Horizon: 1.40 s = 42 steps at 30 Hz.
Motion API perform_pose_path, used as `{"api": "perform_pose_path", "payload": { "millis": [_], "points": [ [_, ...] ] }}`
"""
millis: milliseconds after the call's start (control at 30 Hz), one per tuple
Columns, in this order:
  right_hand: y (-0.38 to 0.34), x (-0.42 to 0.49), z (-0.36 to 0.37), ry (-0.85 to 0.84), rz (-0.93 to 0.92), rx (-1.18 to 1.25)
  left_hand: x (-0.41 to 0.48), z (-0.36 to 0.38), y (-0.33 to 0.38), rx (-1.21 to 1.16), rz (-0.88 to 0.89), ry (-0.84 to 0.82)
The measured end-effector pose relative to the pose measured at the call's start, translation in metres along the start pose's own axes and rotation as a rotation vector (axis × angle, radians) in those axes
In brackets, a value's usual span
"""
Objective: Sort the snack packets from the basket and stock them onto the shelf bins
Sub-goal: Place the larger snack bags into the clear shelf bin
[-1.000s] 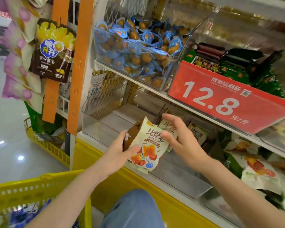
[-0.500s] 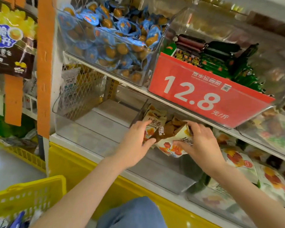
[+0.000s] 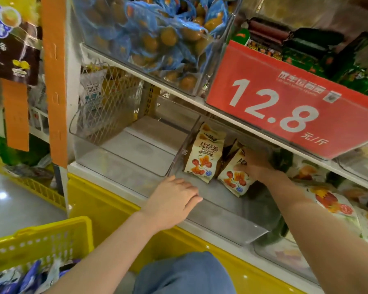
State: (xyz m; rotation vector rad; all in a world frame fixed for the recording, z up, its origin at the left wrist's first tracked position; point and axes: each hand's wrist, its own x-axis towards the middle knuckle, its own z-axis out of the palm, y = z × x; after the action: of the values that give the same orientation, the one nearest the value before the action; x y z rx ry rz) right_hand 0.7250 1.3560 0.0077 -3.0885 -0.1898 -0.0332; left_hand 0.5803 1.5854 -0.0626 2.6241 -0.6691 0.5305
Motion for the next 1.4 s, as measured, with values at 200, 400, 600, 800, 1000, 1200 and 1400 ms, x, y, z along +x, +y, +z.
{"api": "perform_pose_path", "payload": {
  "millis": [200,400,600,800,1000,1200,1400],
  "points": [
    [-0.001,0.002,-0.001,0.058,-0.016,-0.232,0.000,0.001,-0.001,0.023,0.024,0.014],
    [-0.033,-0.040,-0.002,0.173,-0.079,0.019,0.000,-0.001,0.001,0.051,0.002,-0.037],
    [-0.084,-0.127,0.020,-0.011,-0.398,0.298,-0.026,-0.018,0.005,0.075,-0.014,-0.081],
    [-0.127,-0.167,0.033,0.119,-0.563,0.276,-0.110,-0.063,-0.008,0.010,-0.258,0.086],
    [-0.230,-0.198,0.064,0.147,-0.830,0.388,-0.229,-0.100,-0.044,0.161,-0.582,0.250],
    [-0.354,-0.243,0.143,-0.209,-0.937,0.480,-0.368,-0.113,-0.096,0.274,-1.110,0.299],
    [-0.443,-0.288,0.234,-0.696,-0.799,0.407,-0.481,-0.103,-0.115,0.169,-1.622,0.183]
  ]
}}
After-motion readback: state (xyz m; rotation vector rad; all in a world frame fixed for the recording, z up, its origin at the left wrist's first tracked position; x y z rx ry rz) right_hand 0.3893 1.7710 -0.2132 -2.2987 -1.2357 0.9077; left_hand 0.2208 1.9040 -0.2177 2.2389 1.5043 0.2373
